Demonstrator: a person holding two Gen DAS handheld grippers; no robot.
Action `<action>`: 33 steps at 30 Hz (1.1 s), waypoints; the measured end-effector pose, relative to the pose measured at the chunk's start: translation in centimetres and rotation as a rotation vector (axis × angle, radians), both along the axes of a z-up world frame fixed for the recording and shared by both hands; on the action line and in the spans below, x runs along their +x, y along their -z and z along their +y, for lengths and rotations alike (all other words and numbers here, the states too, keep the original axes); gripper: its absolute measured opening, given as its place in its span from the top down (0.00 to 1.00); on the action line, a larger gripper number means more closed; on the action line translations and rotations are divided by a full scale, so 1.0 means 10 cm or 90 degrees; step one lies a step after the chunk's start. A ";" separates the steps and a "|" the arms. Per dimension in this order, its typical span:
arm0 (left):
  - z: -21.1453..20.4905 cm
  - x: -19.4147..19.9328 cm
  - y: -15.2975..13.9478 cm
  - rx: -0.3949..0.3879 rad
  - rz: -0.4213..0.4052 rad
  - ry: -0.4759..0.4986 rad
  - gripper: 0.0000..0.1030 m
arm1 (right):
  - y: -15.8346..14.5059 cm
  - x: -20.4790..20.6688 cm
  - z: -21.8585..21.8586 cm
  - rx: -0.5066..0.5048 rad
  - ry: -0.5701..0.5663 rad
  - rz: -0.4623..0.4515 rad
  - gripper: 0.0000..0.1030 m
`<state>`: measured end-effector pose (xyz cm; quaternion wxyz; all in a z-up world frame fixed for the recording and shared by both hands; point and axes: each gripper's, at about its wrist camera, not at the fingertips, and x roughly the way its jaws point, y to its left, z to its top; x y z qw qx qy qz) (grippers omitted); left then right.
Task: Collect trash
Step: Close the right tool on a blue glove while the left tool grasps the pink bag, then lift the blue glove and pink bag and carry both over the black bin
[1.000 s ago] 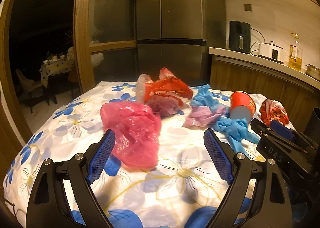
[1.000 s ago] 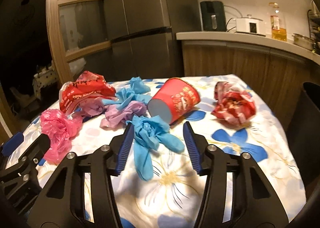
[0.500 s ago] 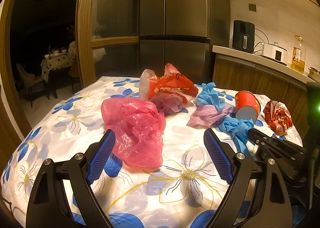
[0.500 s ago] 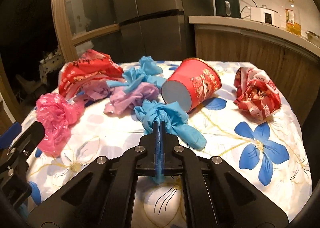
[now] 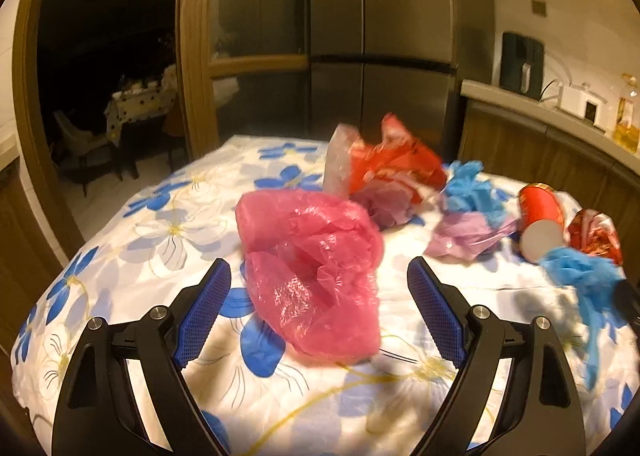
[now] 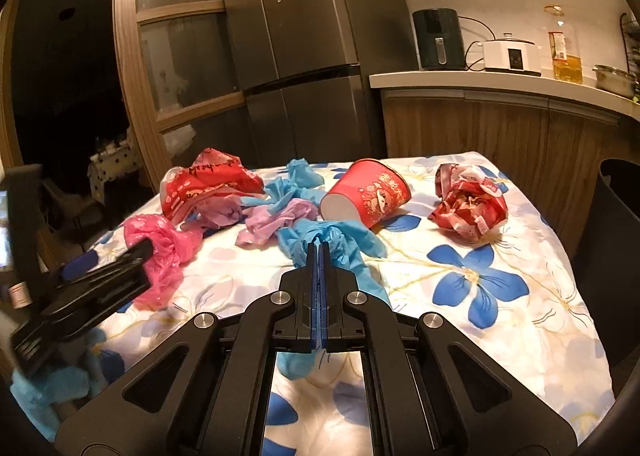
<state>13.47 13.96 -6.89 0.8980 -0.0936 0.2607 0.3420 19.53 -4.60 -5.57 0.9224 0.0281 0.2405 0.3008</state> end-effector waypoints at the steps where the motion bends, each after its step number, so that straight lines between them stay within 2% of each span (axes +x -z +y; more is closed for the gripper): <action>1: 0.03 0.03 0.02 -0.010 0.009 0.001 0.23 | 0.00 -0.01 0.00 0.000 0.000 -0.001 0.99; 6: 0.13 0.12 0.16 -0.057 0.051 0.011 0.52 | -0.04 -0.06 -0.04 0.005 0.002 -0.006 0.99; 7: 0.12 0.11 0.17 -0.059 0.051 0.015 0.57 | -0.04 -0.07 -0.04 0.005 0.002 -0.007 0.99; 9: 0.09 0.12 0.17 -0.059 0.052 0.021 0.75 | -0.04 -0.08 -0.04 0.003 0.004 -0.009 0.99; 11: 0.07 0.11 0.17 -0.061 0.053 0.028 0.87 | -0.04 -0.09 -0.05 0.003 0.005 -0.007 0.99; 12: 0.06 0.10 0.17 -0.061 0.052 0.032 0.89 | -0.05 -0.09 -0.06 0.002 0.007 -0.008 0.99; 17: 0.00 0.06 0.12 -0.060 0.037 0.046 0.96 | -0.10 -0.14 -0.10 0.006 0.012 -0.014 0.99; 25: -0.28 -0.14 -0.08 -0.056 -0.004 0.086 0.97 | -0.25 -0.27 -0.23 0.018 0.016 -0.038 0.99; 33: -0.71 -0.27 -0.41 -0.019 -0.051 0.144 0.97 | -0.40 -0.43 -0.46 0.035 0.029 -0.065 0.99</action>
